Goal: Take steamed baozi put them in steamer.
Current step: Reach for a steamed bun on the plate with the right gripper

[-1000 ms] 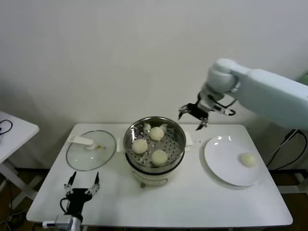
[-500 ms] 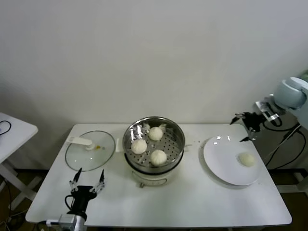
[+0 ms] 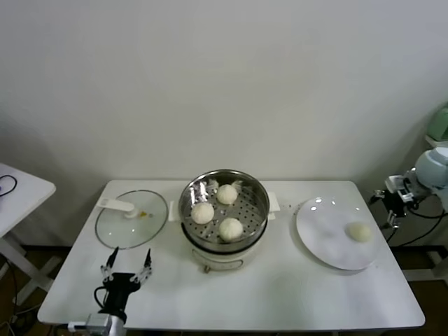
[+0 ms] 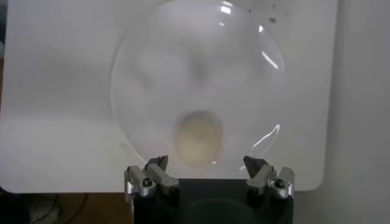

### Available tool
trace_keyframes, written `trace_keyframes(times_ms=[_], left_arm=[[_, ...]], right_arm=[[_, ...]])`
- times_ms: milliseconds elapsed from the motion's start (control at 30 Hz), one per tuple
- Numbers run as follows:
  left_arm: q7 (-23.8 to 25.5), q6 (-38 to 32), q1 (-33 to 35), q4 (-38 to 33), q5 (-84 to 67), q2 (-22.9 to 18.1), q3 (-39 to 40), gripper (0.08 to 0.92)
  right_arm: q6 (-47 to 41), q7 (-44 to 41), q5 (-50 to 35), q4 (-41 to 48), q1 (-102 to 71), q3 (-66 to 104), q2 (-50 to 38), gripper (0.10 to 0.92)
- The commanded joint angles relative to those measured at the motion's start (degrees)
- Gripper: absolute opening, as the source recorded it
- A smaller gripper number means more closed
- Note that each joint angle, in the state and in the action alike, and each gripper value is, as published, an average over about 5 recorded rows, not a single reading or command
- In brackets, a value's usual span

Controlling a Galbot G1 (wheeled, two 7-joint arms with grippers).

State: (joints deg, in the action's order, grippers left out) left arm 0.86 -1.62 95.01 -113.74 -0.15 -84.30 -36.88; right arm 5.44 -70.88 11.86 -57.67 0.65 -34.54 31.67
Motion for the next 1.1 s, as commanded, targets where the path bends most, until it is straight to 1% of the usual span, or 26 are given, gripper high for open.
trace_keyframes(times_ms=[33,300,567,800,1100], left_arm=[[0.06,0.41,-0.61,0.65,0.36,0.17,-0.06,0.823],[-0.26,1.05,-1.59,0.89,0.71,0.38,-0.08,0.823],[-0.27,0.8,-1.2,1.21,0.7,0.1,-0.37,0.823],[-0.34,0.81,-1.3,1.35,0.72,0.02,-0.24,0.823],[-0.36,0.82,-1.52,1.53,0.62,0.01,-0.38,0.823]], right_arm=[[1.61,0.59,9.98,12.74,-7.91,9.19,9.67,0.823],[2.03,0.48,11.56,16.26,-7.87,9.5,13.69,0.823],[2.76,0.93,13.63,17.24,-8.58,10.64,14.85,0.823],[4.39,1.94,16.15,19.97,-8.05,13.37,16.25,0.823],[5.08,1.56,17.36,21.55,-7.11,13.72,16.62,0.823]])
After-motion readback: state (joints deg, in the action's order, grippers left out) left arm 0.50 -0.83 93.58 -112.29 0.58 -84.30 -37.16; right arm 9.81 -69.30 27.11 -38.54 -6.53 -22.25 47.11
